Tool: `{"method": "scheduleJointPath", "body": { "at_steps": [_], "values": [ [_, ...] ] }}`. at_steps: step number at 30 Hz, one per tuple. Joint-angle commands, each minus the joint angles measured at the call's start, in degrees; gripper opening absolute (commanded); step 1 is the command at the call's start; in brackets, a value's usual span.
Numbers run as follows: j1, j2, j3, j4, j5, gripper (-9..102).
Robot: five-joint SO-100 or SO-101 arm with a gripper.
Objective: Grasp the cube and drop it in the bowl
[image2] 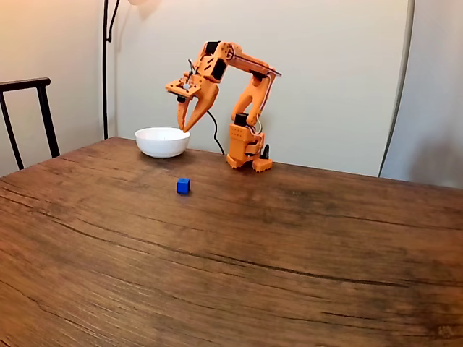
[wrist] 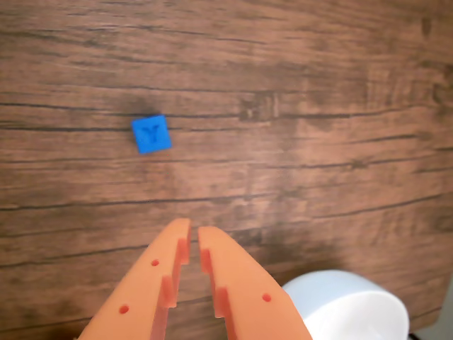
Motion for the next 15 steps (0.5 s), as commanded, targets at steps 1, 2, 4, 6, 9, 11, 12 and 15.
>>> {"method": "scheduleJointPath", "body": {
  "at_steps": [1,2,4,6,9,11,12,15],
  "values": [
    [-0.53,-0.09,-2.02,-0.35,1.32,0],
    [-0.53,-0.09,-1.58,-0.35,1.41,0],
    [-0.79,-0.18,-1.49,-0.26,1.67,0],
    [-0.79,-0.18,-1.58,-0.44,2.55,0],
    [-1.14,-0.18,-1.23,-0.26,2.55,2],
    [-2.11,-0.18,0.44,-0.62,2.37,8],
    [-2.55,-0.18,1.41,-0.62,1.93,12],
    [-3.34,-0.18,4.57,-0.62,1.85,19]
  ]
}}
